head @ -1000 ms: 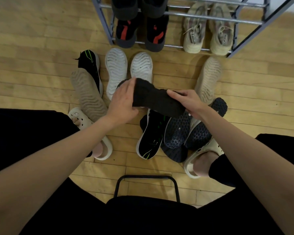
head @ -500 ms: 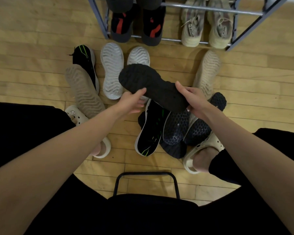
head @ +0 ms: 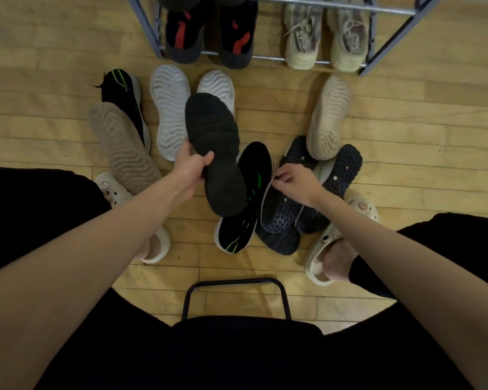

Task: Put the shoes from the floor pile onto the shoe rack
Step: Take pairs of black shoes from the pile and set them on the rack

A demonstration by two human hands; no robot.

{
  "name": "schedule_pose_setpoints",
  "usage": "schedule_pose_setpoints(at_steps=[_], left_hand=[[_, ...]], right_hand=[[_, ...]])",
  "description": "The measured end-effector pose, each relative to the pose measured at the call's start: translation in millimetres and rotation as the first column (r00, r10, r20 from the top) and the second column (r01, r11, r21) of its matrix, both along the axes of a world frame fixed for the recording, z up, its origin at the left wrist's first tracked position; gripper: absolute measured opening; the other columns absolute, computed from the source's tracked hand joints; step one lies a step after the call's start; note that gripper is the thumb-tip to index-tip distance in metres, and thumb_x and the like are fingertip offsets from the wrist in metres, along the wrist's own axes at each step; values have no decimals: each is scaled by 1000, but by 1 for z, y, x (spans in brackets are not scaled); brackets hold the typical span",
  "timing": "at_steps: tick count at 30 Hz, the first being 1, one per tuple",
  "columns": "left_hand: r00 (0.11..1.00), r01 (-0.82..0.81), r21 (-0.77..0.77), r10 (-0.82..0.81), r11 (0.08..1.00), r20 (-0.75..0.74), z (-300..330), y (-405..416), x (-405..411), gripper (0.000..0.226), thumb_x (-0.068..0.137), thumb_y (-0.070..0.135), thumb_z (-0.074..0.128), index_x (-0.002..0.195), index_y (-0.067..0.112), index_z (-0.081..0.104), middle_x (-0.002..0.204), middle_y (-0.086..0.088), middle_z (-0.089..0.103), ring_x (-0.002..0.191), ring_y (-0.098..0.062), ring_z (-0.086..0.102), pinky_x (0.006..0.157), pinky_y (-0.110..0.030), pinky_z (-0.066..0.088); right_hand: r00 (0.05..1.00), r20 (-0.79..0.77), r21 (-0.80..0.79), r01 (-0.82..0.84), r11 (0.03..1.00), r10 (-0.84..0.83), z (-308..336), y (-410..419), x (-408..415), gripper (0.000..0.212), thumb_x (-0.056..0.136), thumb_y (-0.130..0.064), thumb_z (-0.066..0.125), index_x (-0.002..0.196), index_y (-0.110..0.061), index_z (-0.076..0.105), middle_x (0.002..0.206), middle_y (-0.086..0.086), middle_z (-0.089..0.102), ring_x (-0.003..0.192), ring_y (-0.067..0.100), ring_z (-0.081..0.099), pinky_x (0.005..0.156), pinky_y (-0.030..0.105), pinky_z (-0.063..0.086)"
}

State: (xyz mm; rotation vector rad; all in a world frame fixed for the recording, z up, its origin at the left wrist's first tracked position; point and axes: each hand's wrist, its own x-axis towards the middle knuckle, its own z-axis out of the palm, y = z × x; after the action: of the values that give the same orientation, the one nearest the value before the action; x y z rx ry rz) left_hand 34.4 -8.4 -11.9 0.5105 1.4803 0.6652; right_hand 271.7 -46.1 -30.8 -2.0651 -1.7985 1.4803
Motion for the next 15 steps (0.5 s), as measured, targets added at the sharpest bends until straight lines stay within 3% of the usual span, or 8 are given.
schedule_pose_setpoints(at_steps=[3,6,9,11,13,15], left_hand=[[999,-33,-3,33,999,-36,-6,2,-25,68,94,-3,49,146,34,27,143,-2,47,126,-23,50,95,-41,49],[997,-35,-27,33,999,-68,-11,3,-48,72,93,-3,51,148,34,24,147,-2,44,131,-23,45,104,-46,43],[997,-14,-35,12,999,-80,-15,0,-64,73,90,-3,55,147,33,28,144,1,47,125,-19,49,102,-43,45],[997,-11,-39,8,999,-76,-16,-2,-71,73,87,-3,57,146,32,32,138,5,51,106,-8,56,84,-31,50],[998,-15,-58,11,998,-59,-16,-5,-77,75,86,-4,58,146,31,32,132,8,54,93,0,55,70,-21,48],[998,-18,-76,14,997,-62,-15,-10,-83,76,84,-4,59,146,30,33,121,12,56,89,3,55,63,-15,47]], right_hand=[[891,228,111,-425,898,393,-5,-2,-11,76,81,-37,71,144,-15,36,139,17,42,130,37,37,104,45,39],[607,404,147,-781,606,684,-14,-8,-39,96,73,-37,77,151,-24,22,158,15,15,146,35,12,115,48,22],[428,451,71,-892,447,783,-27,-9,-63,107,71,-34,79,153,-28,11,161,16,-2,148,35,-3,119,49,5],[252,493,-16,-954,298,833,-35,-3,-73,117,65,-41,82,153,-31,6,161,17,-5,148,38,-7,117,54,-5],[57,523,-93,-988,123,850,-40,2,-80,120,61,-51,81,153,-28,8,161,20,-2,148,38,-5,115,57,-10],[-14,525,-86,-996,37,851,-43,4,-85,111,59,-54,79,150,-24,21,158,22,13,147,39,9,116,57,-5]])
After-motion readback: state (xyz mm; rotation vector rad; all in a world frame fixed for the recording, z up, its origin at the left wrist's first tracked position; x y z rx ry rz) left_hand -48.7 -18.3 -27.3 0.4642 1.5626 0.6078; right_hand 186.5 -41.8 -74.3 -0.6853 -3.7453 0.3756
